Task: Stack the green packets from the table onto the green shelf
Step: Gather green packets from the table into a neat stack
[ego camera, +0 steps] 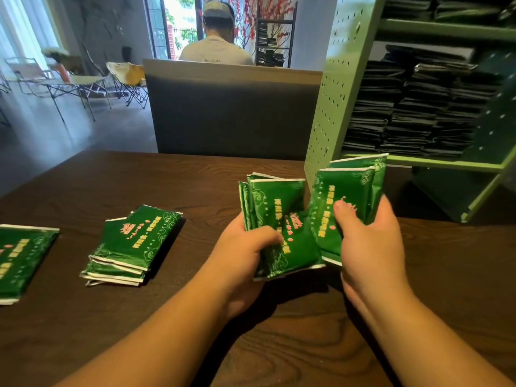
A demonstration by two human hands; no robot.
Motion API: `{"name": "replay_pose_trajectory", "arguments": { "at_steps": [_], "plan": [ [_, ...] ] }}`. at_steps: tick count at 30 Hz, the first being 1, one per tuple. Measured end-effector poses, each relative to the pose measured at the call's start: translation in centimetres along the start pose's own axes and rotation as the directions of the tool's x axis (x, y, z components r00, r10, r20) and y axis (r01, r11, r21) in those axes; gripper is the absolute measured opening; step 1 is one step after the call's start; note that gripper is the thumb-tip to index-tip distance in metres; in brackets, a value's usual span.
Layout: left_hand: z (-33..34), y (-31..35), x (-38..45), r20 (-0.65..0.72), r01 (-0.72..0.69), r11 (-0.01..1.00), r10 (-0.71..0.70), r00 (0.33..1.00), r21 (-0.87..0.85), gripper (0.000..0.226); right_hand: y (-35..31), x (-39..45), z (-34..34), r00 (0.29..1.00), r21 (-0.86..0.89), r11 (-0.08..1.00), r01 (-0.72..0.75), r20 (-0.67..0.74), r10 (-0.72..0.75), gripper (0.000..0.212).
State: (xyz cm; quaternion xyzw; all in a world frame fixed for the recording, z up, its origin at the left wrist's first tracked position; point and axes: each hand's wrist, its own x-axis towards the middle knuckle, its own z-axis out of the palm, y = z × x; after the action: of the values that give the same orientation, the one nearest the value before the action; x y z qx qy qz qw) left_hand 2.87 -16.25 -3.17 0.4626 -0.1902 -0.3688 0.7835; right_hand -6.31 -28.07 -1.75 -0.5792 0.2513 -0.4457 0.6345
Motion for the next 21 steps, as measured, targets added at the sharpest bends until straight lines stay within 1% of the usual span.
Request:
{"name": "replay_pose_trajectory", "arguments": {
  "at_steps": [2, 4, 6, 8, 9, 10, 11, 12, 13, 14, 15, 17, 19, 20, 21],
  "plan": [
    [-0.4, 0.2, 0.2, -0.109, -0.032, 0.998, 0.037, 0.993, 0.046, 0.036, -0.3, -0.2, -0.1, 0.993, -0.146, 0.982, 0.119, 0.018, -0.118, 0.029],
    [-0.6, 0.2, 0.2, -0.167, -0.096, 0.981, 0.124, 0.978, 0.169, 0.036, -0.3, -0.7, 0.1, 0.979, -0.273, 0.941, 0.201, 0.093, -0.183, 0.027],
    [-0.5, 0.1, 0.1, -0.143, -0.157, 0.942, 0.207, 0.968, 0.297, 0.036, -0.1, -1.2, 0.5, 0.969, -0.313, 0.921, 0.233, 0.156, -0.192, 0.026],
    [0.0, 0.0, -0.2, -0.086, -0.211, 0.913, 0.255, 0.963, 0.349, 0.034, 0.3, -1.6, 0.9, 0.958, -0.309, 0.917, 0.254, 0.212, -0.194, 0.023],
    [0.2, 0.0, -0.3, -0.058, -0.232, 0.904, 0.27, 0.961, 0.36, 0.032, 0.5, -1.8, 1.1, 0.954, -0.284, 0.928, 0.24, 0.246, -0.171, 0.028],
    [0.4, -0.1, -0.4, -0.03, -0.245, 0.899, 0.274, 0.961, 0.362, 0.031, 0.6, -2.0, 1.2, 0.951, -0.249, 0.947, 0.205, 0.279, -0.133, 0.04],
    [0.5, -0.3, -0.4, -0.009, -0.252, 0.897, 0.274, 0.962, 0.364, 0.029, 0.8, -2.0, 1.2, 0.951, -0.209, 0.967, 0.147, 0.298, -0.08, 0.053],
    [0.5, -0.5, -0.4, 0.009, -0.254, 0.895, 0.269, 0.963, 0.366, 0.028, 0.9, -2.1, 1.2, 0.952, -0.173, 0.983, 0.067, 0.307, -0.01, 0.058],
    [0.5, -0.6, -0.4, 0.028, -0.257, 0.893, 0.265, 0.964, 0.369, 0.029, 0.9, -2.1, 1.1, 0.949, -0.141, 0.99, 0.015, 0.315, 0.031, 0.052],
    [0.5, -0.7, -0.4, 0.048, -0.263, 0.891, 0.264, 0.963, 0.37, 0.031, 0.7, -2.1, 1.2, 0.944, -0.123, 0.992, -0.007, 0.327, 0.047, 0.039],
    [0.4, -0.9, -0.4, 0.071, -0.273, 0.885, 0.266, 0.961, 0.378, 0.035, 0.5, -2.1, 1.3, 0.939, -0.112, 0.994, -0.012, 0.34, 0.05, 0.033],
    [0.2, -0.9, -0.5, 0.122, -0.291, 0.869, 0.264, 0.957, 0.401, 0.045, 0.3, -2.0, 1.5, 0.941, -0.107, 0.994, -0.013, 0.336, 0.048, 0.033],
    [0.0, -1.0, -0.5, 0.146, -0.288, 0.857, 0.249, 0.957, 0.428, 0.059, 0.3, -1.9, 1.5, 0.947, -0.07, 0.996, -0.055, 0.314, 0.074, 0.033],
    [0.0, -1.1, -0.4, 0.131, -0.288, 0.846, 0.256, 0.958, 0.449, 0.062, 0.3, -1.9, 1.5, 0.946, -0.04, 0.995, -0.089, 0.31, 0.097, 0.033],
    [0.0, -1.2, -0.2, 0.098, -0.293, 0.835, 0.28, 0.955, 0.466, 0.059, 0.3, -1.8, 1.5, 0.946, -0.01, 0.992, -0.122, 0.3, 0.12, 0.034]
  ]
}}
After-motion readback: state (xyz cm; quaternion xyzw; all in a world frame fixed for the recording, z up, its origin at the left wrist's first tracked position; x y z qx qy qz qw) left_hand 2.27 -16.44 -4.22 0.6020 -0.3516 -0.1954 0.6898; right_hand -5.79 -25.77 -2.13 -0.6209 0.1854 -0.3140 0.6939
